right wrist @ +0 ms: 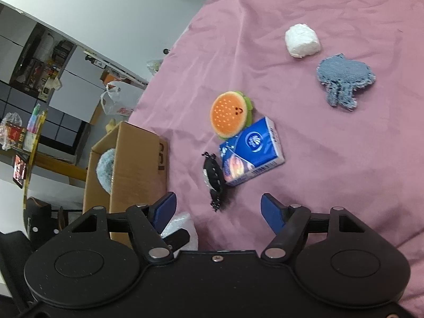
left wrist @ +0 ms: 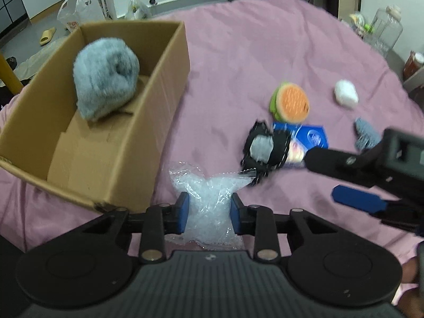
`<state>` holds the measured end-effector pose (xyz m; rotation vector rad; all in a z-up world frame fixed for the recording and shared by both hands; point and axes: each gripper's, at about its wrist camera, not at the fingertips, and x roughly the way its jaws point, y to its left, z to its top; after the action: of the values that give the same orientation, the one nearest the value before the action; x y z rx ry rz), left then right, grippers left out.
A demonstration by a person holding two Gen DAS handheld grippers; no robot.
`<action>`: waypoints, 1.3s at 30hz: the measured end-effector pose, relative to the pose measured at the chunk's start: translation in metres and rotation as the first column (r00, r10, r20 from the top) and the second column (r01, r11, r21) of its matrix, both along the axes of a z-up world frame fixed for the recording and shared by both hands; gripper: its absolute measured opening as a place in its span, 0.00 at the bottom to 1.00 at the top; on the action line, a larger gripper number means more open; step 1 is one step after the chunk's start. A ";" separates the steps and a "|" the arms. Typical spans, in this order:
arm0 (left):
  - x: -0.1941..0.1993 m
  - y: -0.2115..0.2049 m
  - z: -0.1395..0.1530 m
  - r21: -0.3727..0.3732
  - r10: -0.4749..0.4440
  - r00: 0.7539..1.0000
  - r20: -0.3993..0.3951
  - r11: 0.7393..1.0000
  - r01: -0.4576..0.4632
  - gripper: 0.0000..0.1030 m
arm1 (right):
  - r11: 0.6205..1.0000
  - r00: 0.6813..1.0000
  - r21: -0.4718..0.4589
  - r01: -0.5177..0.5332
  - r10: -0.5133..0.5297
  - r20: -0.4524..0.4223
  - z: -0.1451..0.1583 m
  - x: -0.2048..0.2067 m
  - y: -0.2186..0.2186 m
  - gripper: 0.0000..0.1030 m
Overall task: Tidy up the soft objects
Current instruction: 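Grasp the clear plastic bag with the left gripper while the right gripper grasps the black lace item, then carry the plastic bag into the box with the left gripper while the right gripper holds the black lace item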
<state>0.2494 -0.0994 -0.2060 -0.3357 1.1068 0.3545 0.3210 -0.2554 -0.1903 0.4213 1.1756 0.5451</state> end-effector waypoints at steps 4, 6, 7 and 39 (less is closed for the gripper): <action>-0.001 0.005 0.011 -0.012 0.009 0.999 0.032 1.000 -0.009 0.30 | 1.000 1.000 0.014 0.013 -0.014 0.016 0.003 0.004 0.002 0.69; -0.002 0.009 0.015 -0.017 0.015 0.999 0.047 1.000 -0.014 0.30 | 1.000 1.000 0.016 0.023 -0.023 0.013 0.002 0.007 0.003 0.69; -0.003 0.010 0.016 -0.023 0.018 0.998 0.052 1.000 -0.017 0.30 | 1.000 1.000 0.016 0.025 -0.025 0.009 0.001 0.009 0.004 0.69; -0.001 0.033 0.015 -0.128 0.079 0.992 0.101 0.990 -0.065 0.29 | 0.991 0.999 -0.124 -0.051 0.051 -0.007 -0.024 0.030 0.052 0.12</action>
<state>0.2487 -0.0664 -0.1911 -0.5010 1.0167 0.3284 0.3507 -0.2038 -0.2140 0.2867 1.2195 0.5121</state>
